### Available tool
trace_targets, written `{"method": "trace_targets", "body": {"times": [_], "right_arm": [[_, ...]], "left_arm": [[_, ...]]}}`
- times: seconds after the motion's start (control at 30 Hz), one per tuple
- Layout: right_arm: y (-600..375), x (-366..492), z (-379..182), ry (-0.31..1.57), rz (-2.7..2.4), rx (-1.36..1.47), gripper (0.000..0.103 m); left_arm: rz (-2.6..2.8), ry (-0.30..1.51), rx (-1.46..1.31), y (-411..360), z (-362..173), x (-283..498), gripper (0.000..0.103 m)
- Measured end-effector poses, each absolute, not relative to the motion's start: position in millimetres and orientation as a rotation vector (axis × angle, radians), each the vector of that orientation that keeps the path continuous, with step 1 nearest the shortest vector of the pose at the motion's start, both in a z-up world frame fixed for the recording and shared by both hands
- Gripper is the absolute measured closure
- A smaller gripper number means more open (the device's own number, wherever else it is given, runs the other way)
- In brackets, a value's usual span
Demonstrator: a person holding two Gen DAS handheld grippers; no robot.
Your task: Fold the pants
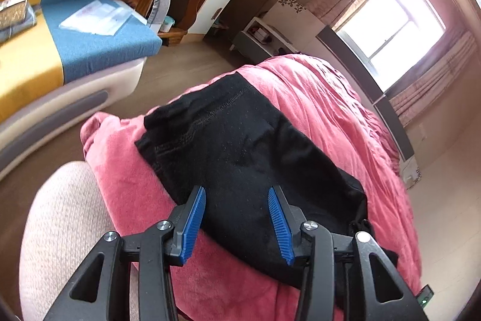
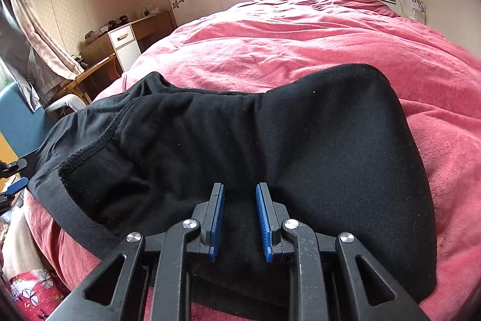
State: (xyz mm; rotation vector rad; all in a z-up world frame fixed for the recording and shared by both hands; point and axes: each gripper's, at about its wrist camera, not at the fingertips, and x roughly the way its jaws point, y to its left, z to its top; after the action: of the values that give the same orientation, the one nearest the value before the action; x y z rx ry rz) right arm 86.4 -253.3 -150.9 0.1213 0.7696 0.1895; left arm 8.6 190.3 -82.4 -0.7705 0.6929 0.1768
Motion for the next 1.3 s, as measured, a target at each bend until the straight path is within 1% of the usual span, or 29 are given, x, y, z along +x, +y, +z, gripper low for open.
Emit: {"method": "trace_targets", "body": {"times": [0.27,0.53,0.67,0.7,0.73,0.83,1.1,1.2,1.3], "right_arm": [[-253,87,-151,0.77,0.19,0.121,0.081],[-253,87,-151,0.77,0.19,0.121,0.08],[-254,87,-151,0.77,0.19,0.121,0.08],[-254,87,-151,0.771,0.191,0.121,0.08],[-254,87,-151,0.771,0.19,0.121,0.081],[-254,87,-151,0.771,0.19,0.121,0.08],[-254,87,-151,0.771,0.19,0.122,0.081],[-253,87,-151,0.77,0.19,0.122,0.08],[-253,87,-151,0.77,0.19,0.122,0.08]], "left_arm": [[0.109,0.711,-0.914,201,-105,15,0.056],[0.148,0.616,-0.938,211,-91,-6,0.05],[0.202,0.603,-0.905,213,-86,-16,0.048],[0.207,0.6,-0.913,215,-87,-17,0.045],[0.207,0.61,-0.936,219,-91,-18,0.045],[0.191,0.637,-0.997,225,-103,-12,0.045],[0.117,0.627,-1.008,226,-104,9,0.045],[0.134,0.63,-1.044,235,-113,16,0.045],[0.149,0.647,-1.048,236,-117,27,0.047]]}}
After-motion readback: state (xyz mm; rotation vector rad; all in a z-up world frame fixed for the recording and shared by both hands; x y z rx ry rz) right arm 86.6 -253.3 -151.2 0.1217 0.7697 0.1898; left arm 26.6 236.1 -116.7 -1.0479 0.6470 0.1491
